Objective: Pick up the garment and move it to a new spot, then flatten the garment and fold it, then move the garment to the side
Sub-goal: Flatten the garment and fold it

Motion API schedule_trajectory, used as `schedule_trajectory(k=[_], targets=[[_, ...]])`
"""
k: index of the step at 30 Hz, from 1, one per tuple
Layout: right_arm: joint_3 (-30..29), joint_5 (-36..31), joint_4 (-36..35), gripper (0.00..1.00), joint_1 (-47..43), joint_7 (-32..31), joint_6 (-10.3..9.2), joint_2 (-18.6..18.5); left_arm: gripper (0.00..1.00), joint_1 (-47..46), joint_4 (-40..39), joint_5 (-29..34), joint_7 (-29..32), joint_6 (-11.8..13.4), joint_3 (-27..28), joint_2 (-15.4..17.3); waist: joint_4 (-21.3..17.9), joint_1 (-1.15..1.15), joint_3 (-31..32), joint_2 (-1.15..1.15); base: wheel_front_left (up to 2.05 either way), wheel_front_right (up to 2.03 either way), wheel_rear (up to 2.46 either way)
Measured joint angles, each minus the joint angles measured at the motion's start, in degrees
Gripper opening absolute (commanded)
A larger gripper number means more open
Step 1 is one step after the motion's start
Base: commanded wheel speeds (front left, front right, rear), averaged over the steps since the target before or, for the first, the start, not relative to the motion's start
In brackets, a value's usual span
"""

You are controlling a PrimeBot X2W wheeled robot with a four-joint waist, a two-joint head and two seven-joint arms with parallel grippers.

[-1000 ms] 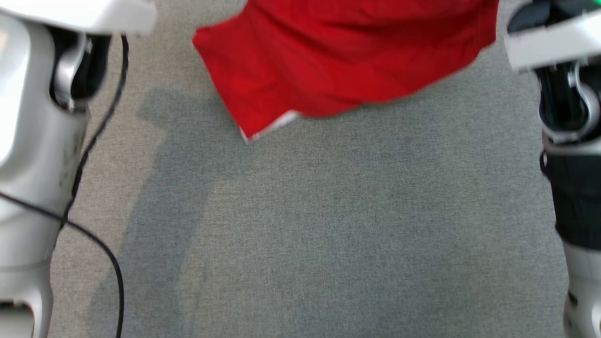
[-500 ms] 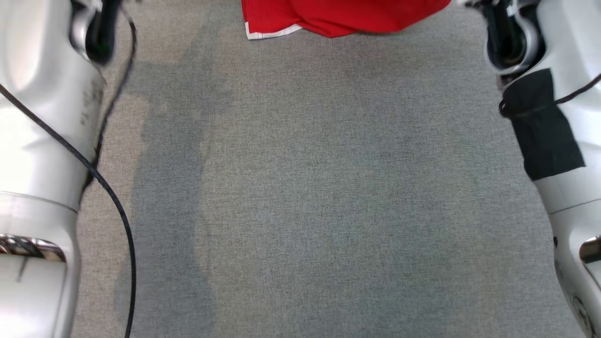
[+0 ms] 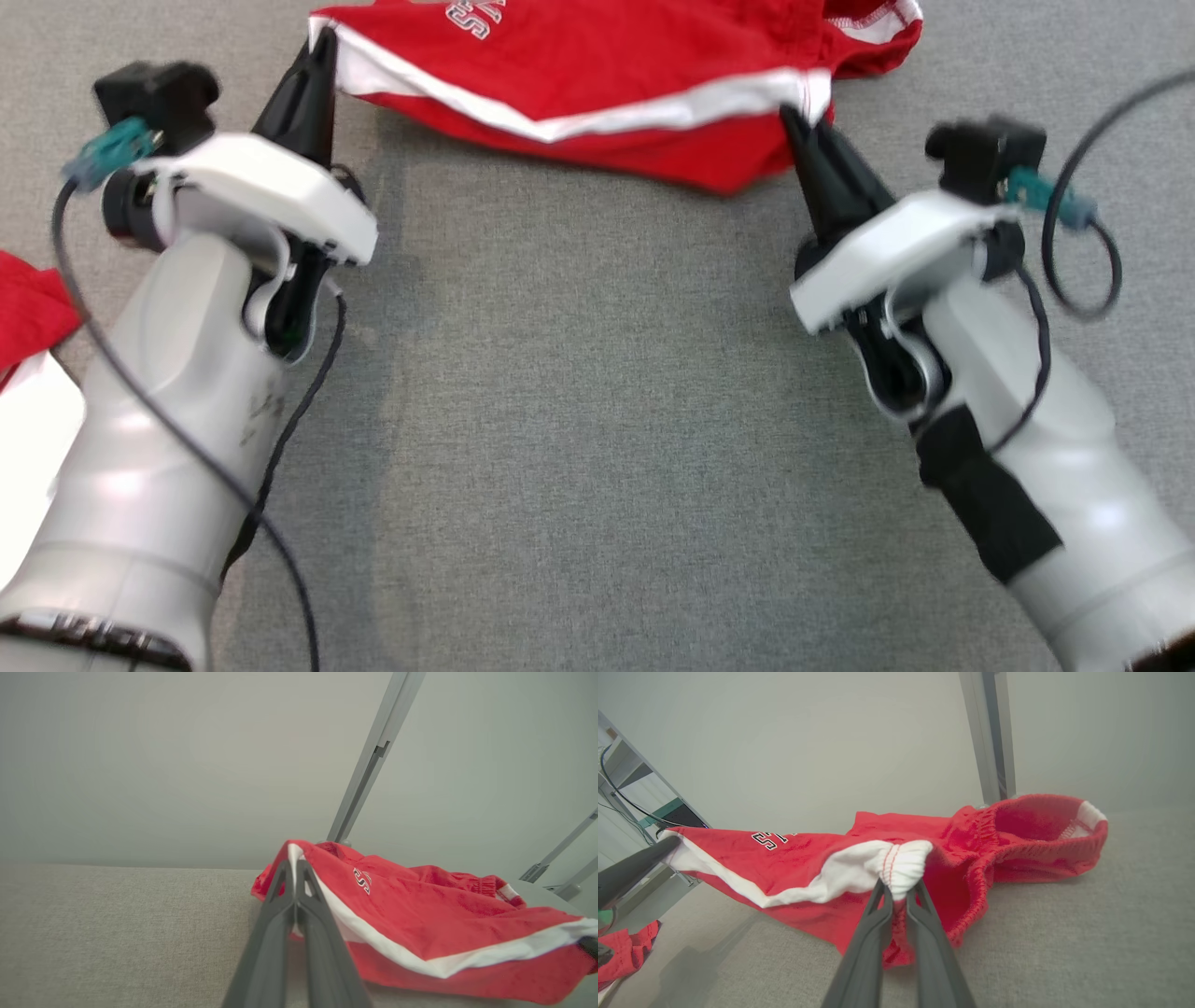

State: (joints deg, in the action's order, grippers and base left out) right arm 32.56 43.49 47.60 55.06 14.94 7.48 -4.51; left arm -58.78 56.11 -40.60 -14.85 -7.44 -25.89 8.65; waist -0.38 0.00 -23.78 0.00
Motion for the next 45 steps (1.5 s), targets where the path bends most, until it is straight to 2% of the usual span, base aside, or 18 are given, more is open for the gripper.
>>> schedule_trajectory(k=[4, 5, 7, 13, 18, 25, 30, 36, 41, 45], targets=[[-0.2, 0.99, -8.46, 0.0, -10.04, 0.22, 0.0, -2.11, 0.0, 9.65, -11.01, 2.89, -0.08, -0.02, 4.58, 2.64, 0.04, 0.0, 1.44, 0.0, 0.0, 0.0, 0.0], [0.09, 0.76, -12.22, 0.0, -15.3, 0.22, 0.0, -2.89, 0.0, 16.67, -16.26, 4.83, -0.1, -0.02, 7.67, 2.71, -0.04, 0.0, 2.37, 0.0, 0.0, 0.0, 0.0], [-0.54, -0.07, -16.05, 0.0, -20.23, 0.22, 0.0, -3.75, 0.0, 23.58, -21.5, 6.77, -0.1, -0.02, 10.43, 2.83, -0.15, 0.0, 3.41, 0.0, 0.0, 0.0, 0.0], [-1.42, -3.02, -26.06, 0.0, -33.53, 0.23, 0.0, -5.43, 0.0, 41.88, -34.63, 10.9, -0.12, 0.79, 13.9, 2.47, -0.46, 0.0, 6.73, 0.0, 0.0, 0.0, 0.0], [-3.03, -4.28, -31.16, 0.0, -43.59, 0.23, 0.0, -6.55, 0.0, 53.04, -42.79, 11.67, 0.85, 3.43, 13.59, 2.32, -0.08, 0.0, 9.56, 0.0, 0.0, 0.0, 0.0], [-5.42, -6.64, -37.37, 0.0, -57.53, -2.05, 0.0, -5.84, 0.0, 64.77, -56.1, 11.83, 6.88, 8.69, 13.5, 4.03, 1.11, 0.0, 13.01, 0.0, 0.0, 0.0, 0.0], [-8.16, -8.95, -41.64, 0.0, -63.14, -5.28, 0.0, -4.69, 0.0, 69.92, -64.51, 11.83, 10.2, 11.76, 13.79, 4.92, 1.29, 0.0, 14.19, 0.0, 0.0, 0.0, 0.0], [-9.53, -11.4, -45.65, 0.0, -65.73, -8.82, 0.0, -3.64, 0.0, 72.28, -70.47, 12.05, 13.01, 13.58, 13.76, 5.78, 1.01, 0.0, 14.15, 0.0, 0.0, 0.0, 0.0], [-10.02, -12.3, -48.64, 0.0, -66.16, -10.4, 0.0, -2.82, 0.0, 72.05, -72.95, 12.69, 13.92, 14.04, 14.3, 7.19, 0.73, 0.0, 13.13, 0.0, 0.0, 0.0, 0.0], [-11.39, -11.99, -50.64, 0.0, -64.4, -11.32, 0.0, -1.71, 0.0, 67.3, -73.3, 13.36, 14.35, 12.74, 14.54, 8.86, 0.43, 0.0, 11.53, 0.0, 0.0, 0.0, 0.0]])
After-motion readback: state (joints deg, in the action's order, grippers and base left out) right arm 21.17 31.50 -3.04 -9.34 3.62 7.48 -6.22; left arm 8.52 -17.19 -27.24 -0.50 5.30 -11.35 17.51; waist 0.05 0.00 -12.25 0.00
